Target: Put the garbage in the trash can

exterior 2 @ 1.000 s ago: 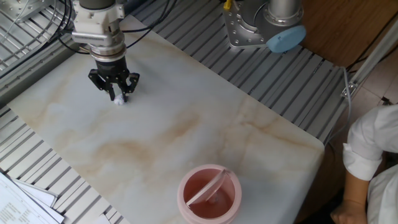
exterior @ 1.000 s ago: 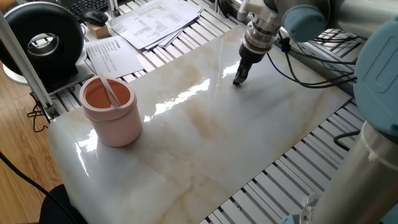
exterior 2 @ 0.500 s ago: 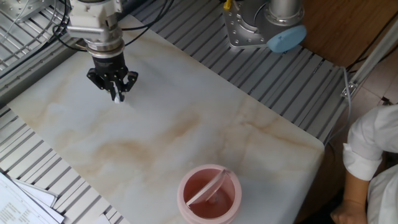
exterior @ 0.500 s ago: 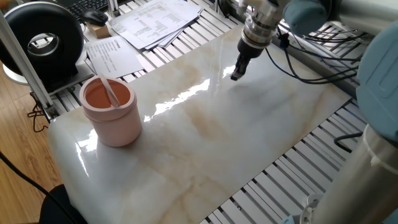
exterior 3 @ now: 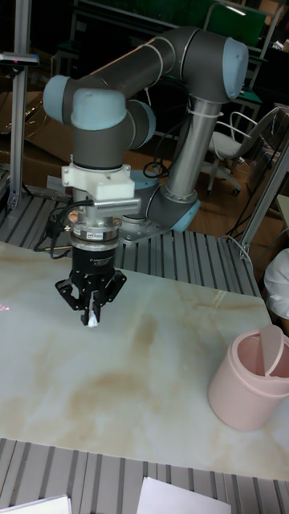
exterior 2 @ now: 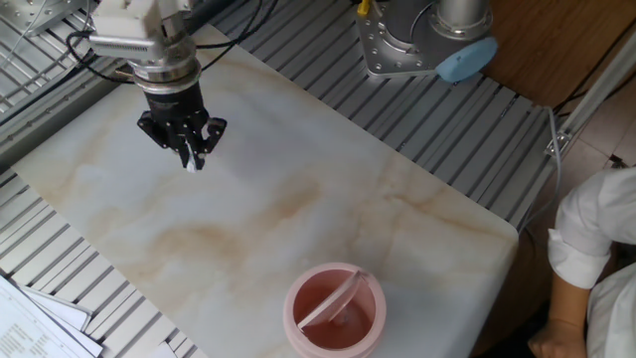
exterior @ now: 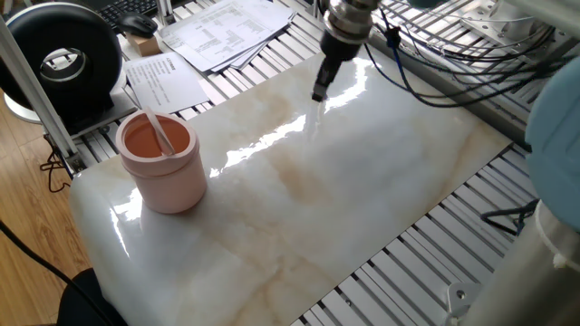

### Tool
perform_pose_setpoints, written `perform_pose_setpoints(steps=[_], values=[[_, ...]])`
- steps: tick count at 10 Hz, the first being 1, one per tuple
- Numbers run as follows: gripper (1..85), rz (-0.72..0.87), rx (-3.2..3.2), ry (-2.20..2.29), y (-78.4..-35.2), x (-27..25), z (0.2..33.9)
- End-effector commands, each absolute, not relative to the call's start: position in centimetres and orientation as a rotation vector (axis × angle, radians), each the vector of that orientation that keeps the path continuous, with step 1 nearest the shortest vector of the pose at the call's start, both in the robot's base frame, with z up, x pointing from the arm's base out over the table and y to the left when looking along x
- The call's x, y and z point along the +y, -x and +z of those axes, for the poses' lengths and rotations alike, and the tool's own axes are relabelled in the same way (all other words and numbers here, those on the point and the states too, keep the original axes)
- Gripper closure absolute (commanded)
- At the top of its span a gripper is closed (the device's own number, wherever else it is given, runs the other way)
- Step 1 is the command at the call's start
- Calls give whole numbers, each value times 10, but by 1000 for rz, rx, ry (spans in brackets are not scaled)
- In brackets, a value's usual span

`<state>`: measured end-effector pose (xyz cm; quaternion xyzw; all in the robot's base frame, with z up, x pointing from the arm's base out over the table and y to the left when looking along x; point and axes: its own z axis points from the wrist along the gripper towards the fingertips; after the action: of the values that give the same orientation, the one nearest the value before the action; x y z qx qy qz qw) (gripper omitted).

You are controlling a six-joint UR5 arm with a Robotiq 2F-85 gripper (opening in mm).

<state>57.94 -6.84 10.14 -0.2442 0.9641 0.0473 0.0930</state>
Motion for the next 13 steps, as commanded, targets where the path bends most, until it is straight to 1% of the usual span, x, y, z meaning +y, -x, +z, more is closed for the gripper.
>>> perform_pose_setpoints(steps=[1,2,3,5,6,7,9,10,11,13], values=[[843,85,2863,742,-587,-62,118],[843,132,2853,695,-588,-48,120],[843,137,2869,639,-592,-17,128],[843,112,2943,486,-603,53,151],[843,68,2965,459,-608,74,162],[843,20,2965,495,-610,69,164],[843,75,2927,659,-608,80,165],[843,157,2877,707,-613,93,164],[843,185,2860,700,-611,94,159],[843,162,2897,566,-605,139,182]])
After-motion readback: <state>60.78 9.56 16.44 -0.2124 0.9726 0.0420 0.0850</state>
